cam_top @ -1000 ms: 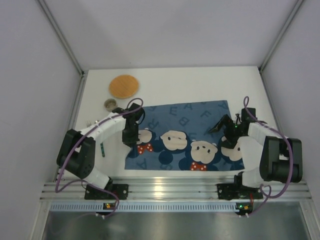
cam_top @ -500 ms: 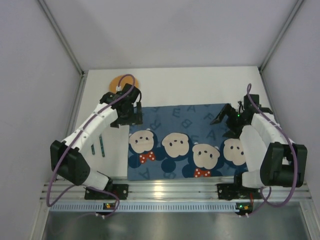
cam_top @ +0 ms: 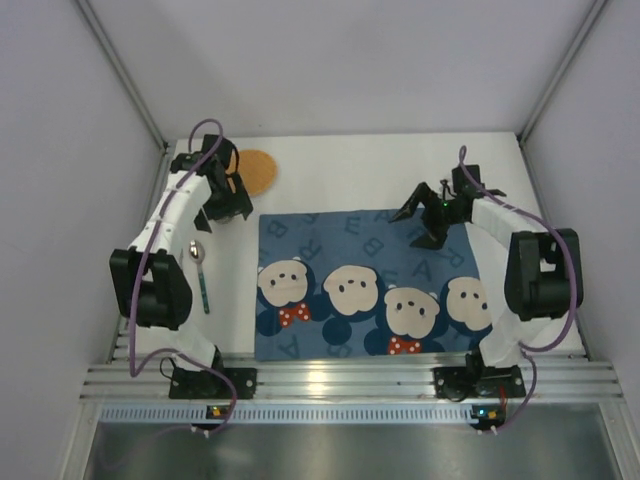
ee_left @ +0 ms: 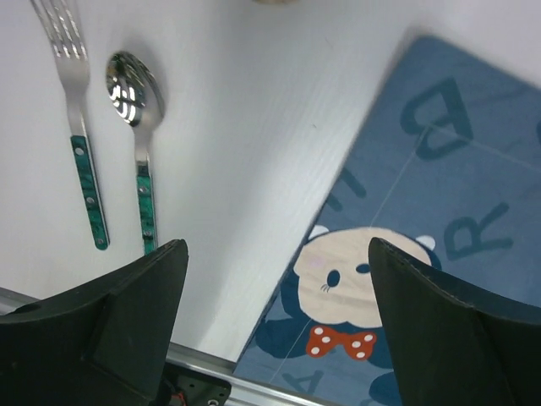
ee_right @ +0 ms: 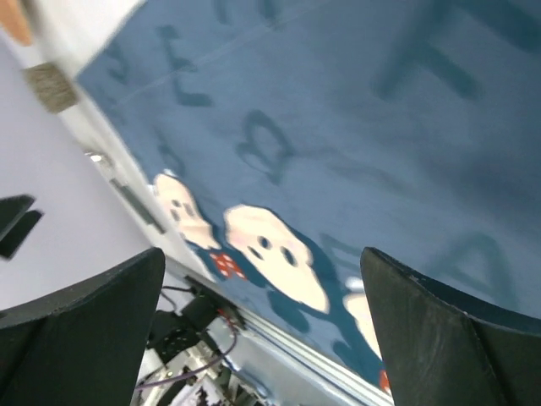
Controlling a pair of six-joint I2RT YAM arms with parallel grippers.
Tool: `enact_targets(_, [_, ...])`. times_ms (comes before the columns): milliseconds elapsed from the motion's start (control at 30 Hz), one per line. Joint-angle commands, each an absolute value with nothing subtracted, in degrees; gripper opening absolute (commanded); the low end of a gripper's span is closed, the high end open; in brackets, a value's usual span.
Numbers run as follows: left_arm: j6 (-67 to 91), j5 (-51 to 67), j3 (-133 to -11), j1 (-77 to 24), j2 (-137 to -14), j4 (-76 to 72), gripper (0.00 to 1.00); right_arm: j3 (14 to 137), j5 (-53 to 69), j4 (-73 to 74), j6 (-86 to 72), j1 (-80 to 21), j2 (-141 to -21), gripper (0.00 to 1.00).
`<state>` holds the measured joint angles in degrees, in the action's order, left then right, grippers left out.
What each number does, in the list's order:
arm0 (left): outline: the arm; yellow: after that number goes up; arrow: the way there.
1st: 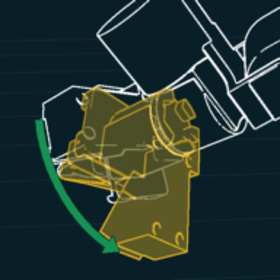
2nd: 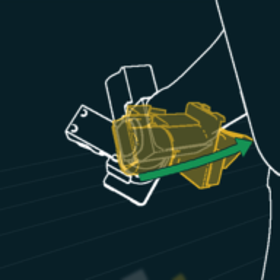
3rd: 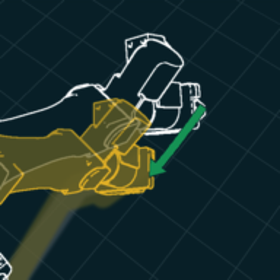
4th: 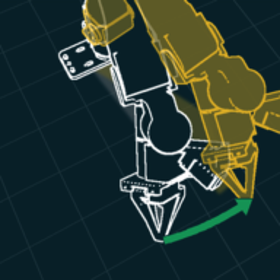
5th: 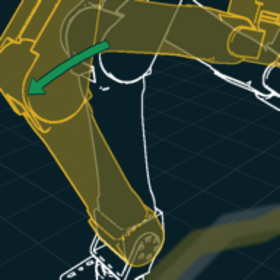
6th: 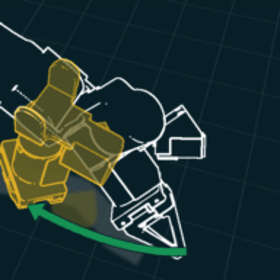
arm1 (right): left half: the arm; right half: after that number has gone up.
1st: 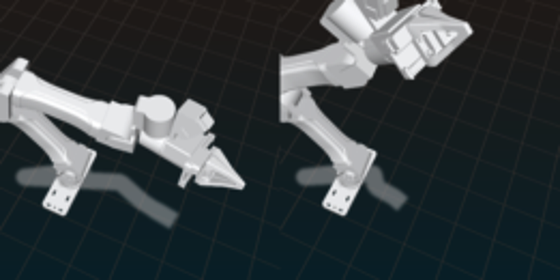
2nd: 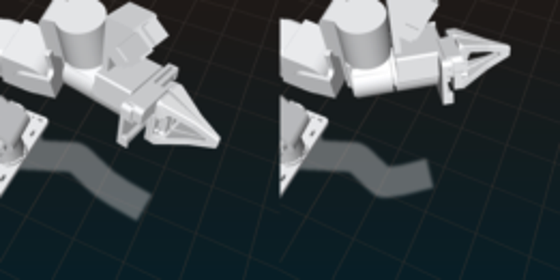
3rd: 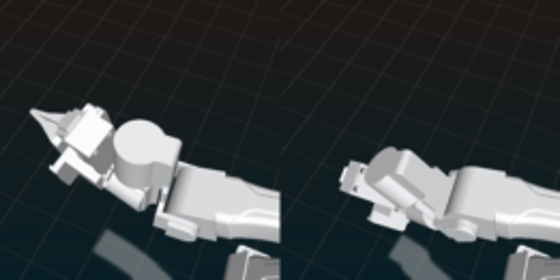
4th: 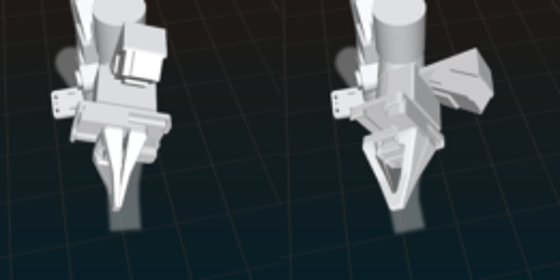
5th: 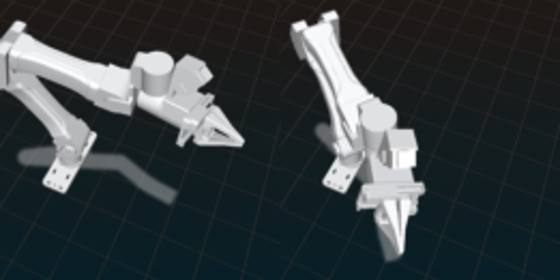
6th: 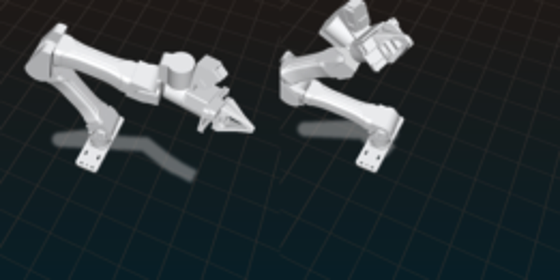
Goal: Set the dinner table for one person
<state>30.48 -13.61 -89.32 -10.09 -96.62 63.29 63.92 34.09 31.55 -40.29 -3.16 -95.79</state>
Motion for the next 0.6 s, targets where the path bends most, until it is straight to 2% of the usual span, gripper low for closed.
enact_targets(0, [29.89, -8.27, -93.33, -5.28, -98.08, 61.79, 0.93, 68.2, 44.44, 12.11, -51.11, -8.85, -101.22, 1.0])
enact_targets(133, [29.36, -11.51, -97.81, -4.48, -100.28, 64.68, 0.92, 73.02, 47.29, 4.23, -56.77, -14.75, -108.35, 0.97])
enact_targets(300, [30.41, -12.48, -98.26, -3.17, -99.85, 64.6, 0.92, 78.83, 44.13, 5.18, -56.51, -19.59, -116.43, 0.93])
enact_targets(567, [28.3, -9.93, -98.52, -1.93, -100.81, 61.61, 0.91, 85.15, 37.88, 5.54, -56.34, -21.01, -125.24, 0.92])
